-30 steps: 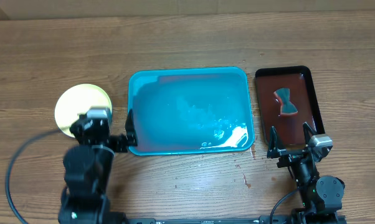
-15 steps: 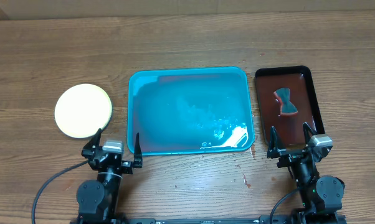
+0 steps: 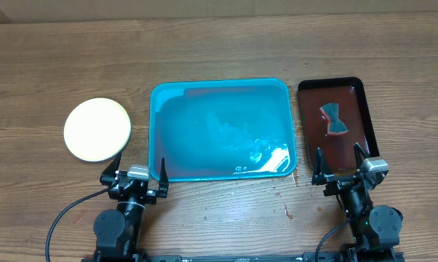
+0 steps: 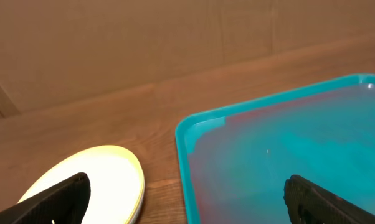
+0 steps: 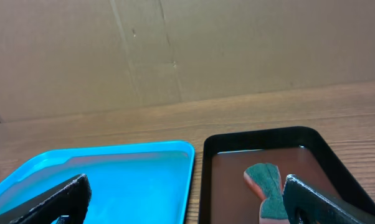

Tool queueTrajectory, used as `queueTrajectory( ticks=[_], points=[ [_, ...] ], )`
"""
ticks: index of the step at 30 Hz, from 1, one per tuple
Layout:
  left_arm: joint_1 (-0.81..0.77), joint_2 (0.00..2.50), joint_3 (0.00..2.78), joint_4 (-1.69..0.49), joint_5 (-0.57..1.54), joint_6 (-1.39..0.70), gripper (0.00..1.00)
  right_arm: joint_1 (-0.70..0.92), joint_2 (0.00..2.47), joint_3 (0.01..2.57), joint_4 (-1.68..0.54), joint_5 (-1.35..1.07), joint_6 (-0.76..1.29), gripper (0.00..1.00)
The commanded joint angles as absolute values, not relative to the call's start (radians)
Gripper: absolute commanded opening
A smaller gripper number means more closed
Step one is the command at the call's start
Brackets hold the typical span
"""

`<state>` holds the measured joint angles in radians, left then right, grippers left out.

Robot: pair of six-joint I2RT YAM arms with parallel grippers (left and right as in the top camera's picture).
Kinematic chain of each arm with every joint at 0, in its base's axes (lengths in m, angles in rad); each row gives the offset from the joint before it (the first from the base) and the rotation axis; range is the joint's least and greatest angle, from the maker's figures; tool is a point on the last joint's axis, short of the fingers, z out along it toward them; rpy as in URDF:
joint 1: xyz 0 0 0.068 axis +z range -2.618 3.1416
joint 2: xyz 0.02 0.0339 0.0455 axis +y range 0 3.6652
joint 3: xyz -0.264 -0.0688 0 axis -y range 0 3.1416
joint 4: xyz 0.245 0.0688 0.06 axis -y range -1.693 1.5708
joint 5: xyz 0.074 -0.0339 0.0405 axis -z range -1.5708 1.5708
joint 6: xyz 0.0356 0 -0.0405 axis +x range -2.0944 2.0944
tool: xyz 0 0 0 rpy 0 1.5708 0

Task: Clean dirty plates on tray and stack at the side

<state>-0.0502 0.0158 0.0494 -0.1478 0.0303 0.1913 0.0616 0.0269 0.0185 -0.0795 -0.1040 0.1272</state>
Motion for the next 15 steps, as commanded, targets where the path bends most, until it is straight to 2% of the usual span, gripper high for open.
queueTrajectory(
  ticks=[1,8,15],
  points=[
    [-0.044,0.002,0.001,-0.045,0.063,0.236,0.99,0.072,0.018,0.008,-0.074,-0.097,0.131,1.0],
    [-0.044,0.002,0.004,-0.059,0.072,0.277,1.0,0.072,0.018,0.008,-0.074,-0.097,0.131,1.0],
    [-0.044,0.003,0.004,-0.073,0.068,0.209,1.0,0.072,0.018,0.008,-0.074,-0.097,0.131,1.0]
  ],
)
